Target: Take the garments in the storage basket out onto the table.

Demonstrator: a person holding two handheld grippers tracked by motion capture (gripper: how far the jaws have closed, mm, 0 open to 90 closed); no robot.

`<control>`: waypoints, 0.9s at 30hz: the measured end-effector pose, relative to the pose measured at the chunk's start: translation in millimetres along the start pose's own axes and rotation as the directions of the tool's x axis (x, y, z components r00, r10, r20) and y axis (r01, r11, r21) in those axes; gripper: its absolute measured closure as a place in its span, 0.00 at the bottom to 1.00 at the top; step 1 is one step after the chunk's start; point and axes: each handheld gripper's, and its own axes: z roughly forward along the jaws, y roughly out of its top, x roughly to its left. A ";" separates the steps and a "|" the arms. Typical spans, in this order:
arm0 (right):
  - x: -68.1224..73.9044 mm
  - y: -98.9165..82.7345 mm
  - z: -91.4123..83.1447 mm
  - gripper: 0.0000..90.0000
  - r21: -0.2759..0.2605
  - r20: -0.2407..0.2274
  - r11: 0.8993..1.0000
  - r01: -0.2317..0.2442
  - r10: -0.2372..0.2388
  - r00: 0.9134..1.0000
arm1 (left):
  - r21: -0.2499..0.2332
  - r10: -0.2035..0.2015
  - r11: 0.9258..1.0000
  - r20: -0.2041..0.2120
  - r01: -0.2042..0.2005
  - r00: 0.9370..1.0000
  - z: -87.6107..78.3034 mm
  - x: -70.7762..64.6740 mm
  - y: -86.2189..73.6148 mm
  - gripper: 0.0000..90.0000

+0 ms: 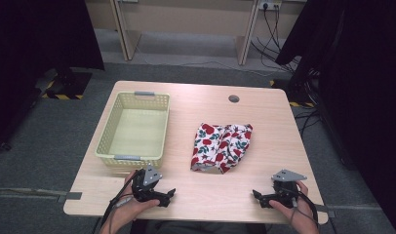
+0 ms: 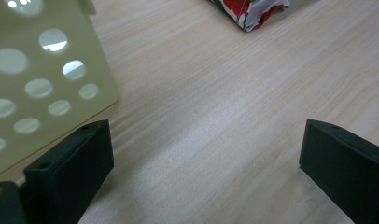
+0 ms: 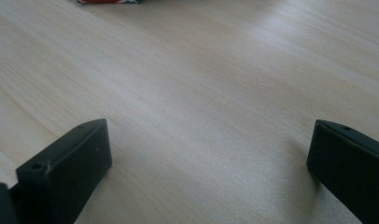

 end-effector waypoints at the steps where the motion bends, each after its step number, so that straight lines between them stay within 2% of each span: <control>1: 0.0 0.0 0.0 0.00 0.000 0.000 1.000 0.000 0.000 1.000 | 0.010 -0.006 1.000 -0.005 0.006 1.000 0.0 0.1 -0.6 0.02; 3: 0.0 0.0 0.0 0.00 0.000 0.000 1.000 0.000 0.000 1.000 | 0.033 0.000 0.999 -0.015 0.000 1.000 -0.8 0.7 -2.3 0.02; 7: 0.0 0.0 0.0 0.00 0.000 0.000 1.000 0.000 0.000 1.000 | 0.038 -0.001 0.999 -0.006 0.001 1.000 -3.2 -0.2 -4.8 0.02; 10: 0.0 0.0 0.0 0.00 0.000 0.000 1.000 0.000 0.000 1.000 | 0.034 -0.015 0.999 0.007 0.015 1.000 -3.9 -0.9 -7.1 0.02; 27: 0.1 0.0 0.0 0.00 0.000 0.000 1.000 0.000 0.000 1.000 | 0.008 -0.037 0.999 -0.012 0.037 0.999 -14.1 -1.3 -19.9 0.00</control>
